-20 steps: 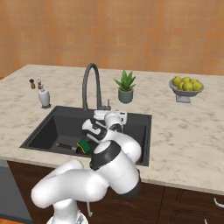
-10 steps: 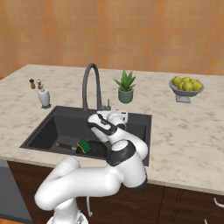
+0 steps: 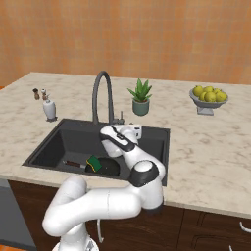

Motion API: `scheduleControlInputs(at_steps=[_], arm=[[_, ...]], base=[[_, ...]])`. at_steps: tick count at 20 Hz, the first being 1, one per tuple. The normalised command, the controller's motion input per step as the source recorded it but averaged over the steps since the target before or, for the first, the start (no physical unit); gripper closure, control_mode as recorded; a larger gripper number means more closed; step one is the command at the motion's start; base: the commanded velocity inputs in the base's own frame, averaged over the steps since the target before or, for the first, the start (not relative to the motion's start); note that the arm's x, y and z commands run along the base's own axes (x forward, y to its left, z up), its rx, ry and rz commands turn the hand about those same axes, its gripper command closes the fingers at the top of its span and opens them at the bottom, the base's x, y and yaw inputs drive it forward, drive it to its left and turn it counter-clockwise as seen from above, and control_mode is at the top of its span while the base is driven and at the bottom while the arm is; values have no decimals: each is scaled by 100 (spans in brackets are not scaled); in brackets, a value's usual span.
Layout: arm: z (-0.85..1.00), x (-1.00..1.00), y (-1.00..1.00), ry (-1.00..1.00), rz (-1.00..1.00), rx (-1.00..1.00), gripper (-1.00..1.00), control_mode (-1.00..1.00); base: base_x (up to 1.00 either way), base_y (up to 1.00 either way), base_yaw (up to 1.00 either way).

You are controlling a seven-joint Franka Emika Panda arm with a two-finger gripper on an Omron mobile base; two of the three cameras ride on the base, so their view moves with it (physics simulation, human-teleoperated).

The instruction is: Pick the pan and sponge and place them into the sink. Then turn on the water.

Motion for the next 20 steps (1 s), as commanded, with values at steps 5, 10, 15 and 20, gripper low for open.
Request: scheduleControlInputs(at_steps=[5, 10, 15, 20], arm=[[0, 26, 0, 0, 0, 0, -100, -100], [0, 29, 0, 0, 0, 0, -100, -100], [0, 21, 0, 0, 0, 0, -100, -100], [0, 24, 0, 0, 0, 0, -100, -100]], base=[[0, 0, 0], [0, 0, 0], [0, 0, 0], [0, 0, 0]])
